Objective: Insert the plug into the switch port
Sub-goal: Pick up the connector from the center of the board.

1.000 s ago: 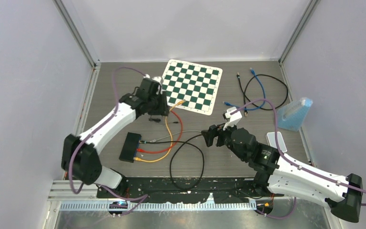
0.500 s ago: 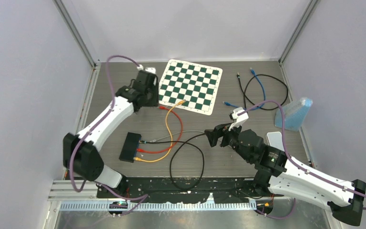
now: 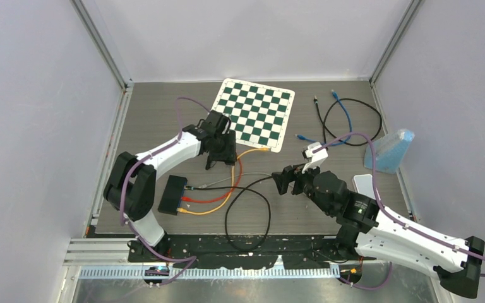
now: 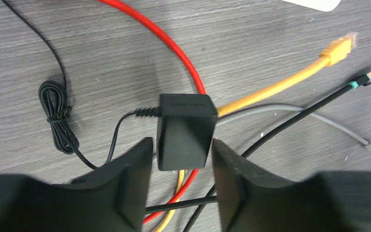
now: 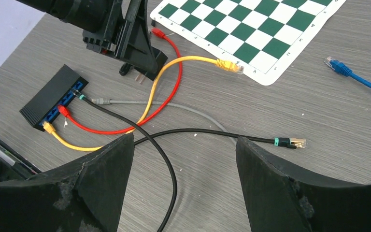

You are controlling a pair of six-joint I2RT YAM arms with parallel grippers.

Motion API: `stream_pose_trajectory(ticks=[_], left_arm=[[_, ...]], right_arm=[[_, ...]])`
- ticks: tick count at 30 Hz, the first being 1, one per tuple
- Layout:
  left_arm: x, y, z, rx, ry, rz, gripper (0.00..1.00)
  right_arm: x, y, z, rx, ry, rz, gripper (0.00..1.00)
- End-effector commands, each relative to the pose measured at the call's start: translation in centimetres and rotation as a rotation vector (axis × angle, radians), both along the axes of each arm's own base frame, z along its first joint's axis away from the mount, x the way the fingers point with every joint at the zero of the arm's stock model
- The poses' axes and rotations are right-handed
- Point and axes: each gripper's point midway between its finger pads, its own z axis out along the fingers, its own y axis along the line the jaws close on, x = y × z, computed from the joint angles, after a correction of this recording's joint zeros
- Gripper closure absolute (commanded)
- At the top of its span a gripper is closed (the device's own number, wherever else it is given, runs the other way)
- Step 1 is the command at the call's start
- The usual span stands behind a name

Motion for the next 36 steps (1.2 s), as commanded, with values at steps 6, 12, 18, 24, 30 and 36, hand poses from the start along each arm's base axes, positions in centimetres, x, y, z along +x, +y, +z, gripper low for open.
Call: stream_pose_trajectory(ticks=[6,12,18,24,30,36], left_arm=[[1.2,2.4,5.4,0.02,-0.108,0.127,0.27],[0.8,6.9,7.4,0.02,-0.157,0.244,0.22],[-0.8,14.4,8.8,-0.018,-0.195,0.457,0.22],[-4.0,21.1,7.7,0.012,-0.276,0.759,0.01],[-5.8,22.3,6.8,-0.001,-0.336,0.806,0.01],[-7.1,23.2,6.2,0.047,-0.368,0.777,0.0]], right_arm=[[2.3,1.2,2.8,0.086,0.034,-0.136,0.19],[3.9,3.4,3.2,0.126,0.082,-0.183,0.22],[6.3,8.1,3.2,0.157,0.154,-0.225,0.23],[9.2,15.6,0.7,0.116,0.222,-0.221,0.23],[12.6,21.7,-1.4,0.023,0.207,-0.195,0.23],[14.6,27.0,-5.8,-0.119,0.178,-0.069,0.23]])
